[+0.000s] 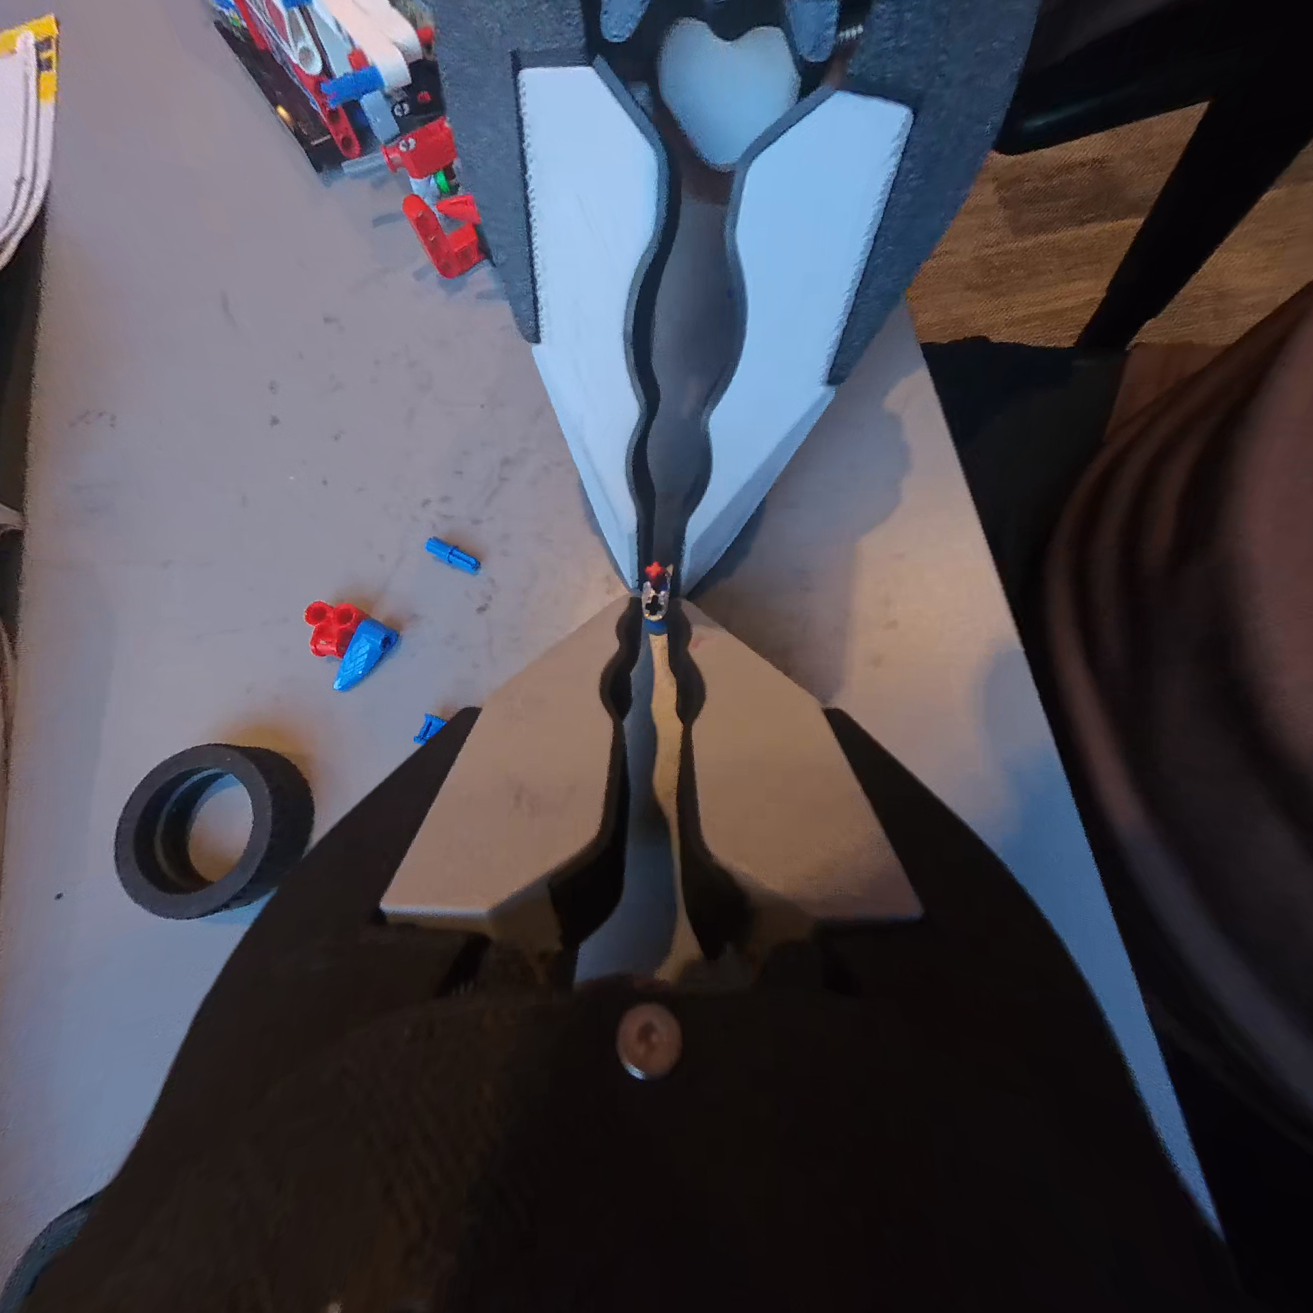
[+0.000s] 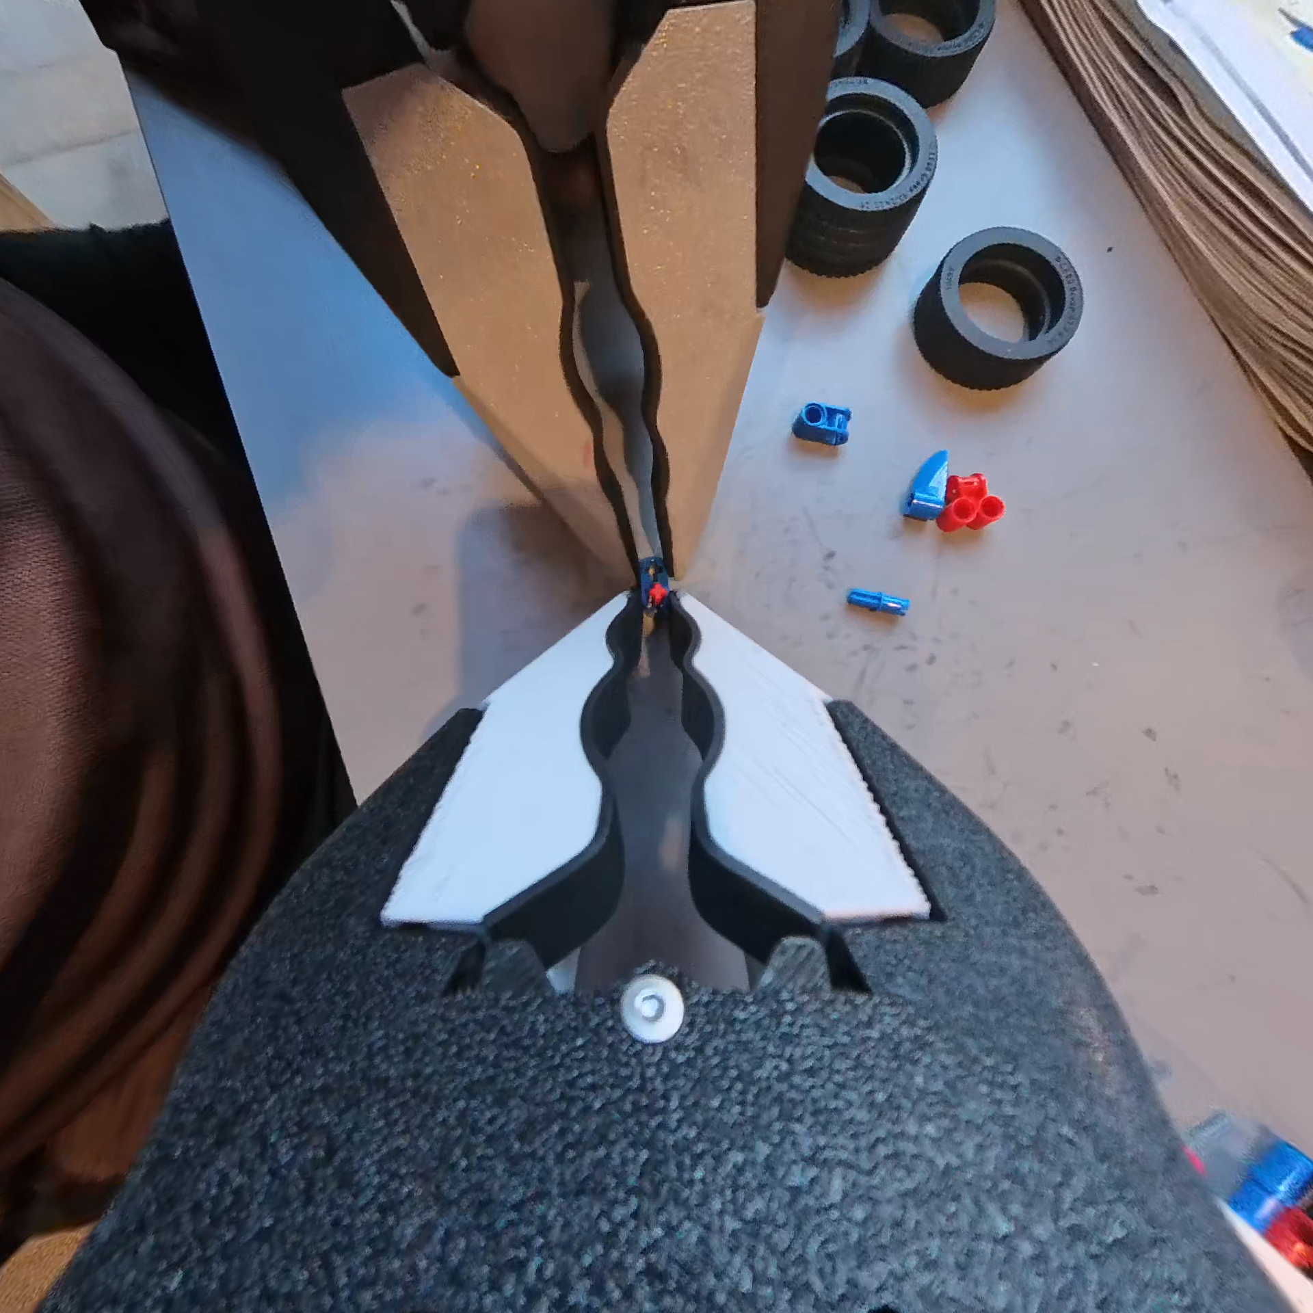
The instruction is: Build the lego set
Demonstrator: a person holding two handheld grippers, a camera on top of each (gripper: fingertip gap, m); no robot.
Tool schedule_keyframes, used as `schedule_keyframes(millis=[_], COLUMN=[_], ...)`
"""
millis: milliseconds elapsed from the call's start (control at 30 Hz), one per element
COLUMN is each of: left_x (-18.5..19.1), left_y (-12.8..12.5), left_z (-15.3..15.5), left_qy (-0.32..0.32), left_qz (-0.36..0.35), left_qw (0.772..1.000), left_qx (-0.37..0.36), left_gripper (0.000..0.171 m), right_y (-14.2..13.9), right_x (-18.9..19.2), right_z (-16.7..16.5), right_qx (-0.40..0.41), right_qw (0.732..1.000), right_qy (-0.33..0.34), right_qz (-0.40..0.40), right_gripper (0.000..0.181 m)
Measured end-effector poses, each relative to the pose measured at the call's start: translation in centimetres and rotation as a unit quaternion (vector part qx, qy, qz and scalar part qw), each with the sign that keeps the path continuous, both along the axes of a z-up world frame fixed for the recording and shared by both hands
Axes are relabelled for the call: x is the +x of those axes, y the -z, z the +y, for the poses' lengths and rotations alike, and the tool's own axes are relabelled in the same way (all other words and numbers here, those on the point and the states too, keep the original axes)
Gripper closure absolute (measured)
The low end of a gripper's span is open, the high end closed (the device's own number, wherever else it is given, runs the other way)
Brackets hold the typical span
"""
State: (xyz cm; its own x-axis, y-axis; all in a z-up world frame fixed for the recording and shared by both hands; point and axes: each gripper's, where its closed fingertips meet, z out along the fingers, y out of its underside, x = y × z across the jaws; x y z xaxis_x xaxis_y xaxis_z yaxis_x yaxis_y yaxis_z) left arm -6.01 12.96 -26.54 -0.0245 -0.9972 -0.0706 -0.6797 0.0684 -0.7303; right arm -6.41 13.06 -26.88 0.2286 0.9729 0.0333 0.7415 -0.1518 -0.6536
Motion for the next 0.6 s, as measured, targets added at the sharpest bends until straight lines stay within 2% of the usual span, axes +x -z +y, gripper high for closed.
schedule_keyframes(millis=[167,400,600], left_x=[-0.1,-0.5,-1.8], left_y=[-0.1,0.1,0.1], left_z=[0.1,0.7,2.4], left_qy=[-0.008,-0.028,-0.08], left_qz=[-0.002,0.005,0.007], left_qw=[1.0,0.999,0.997], left_qx=[-0.023,0.016,0.021], left_gripper=[0.168,0.161,0.157], right_y=[0.0,0.0,0.0], right_x=[-0.2,-0.3,-0.6], right_z=[0.1,0.3,0.9], right_qx=[-0.045,-0.02,-0.015], right_qw=[0.997,0.998,0.995], right_qy=[0.043,0.053,0.083], right_qz=[0.052,0.039,0.046], right_gripper=[0.174,0.174,0.173])
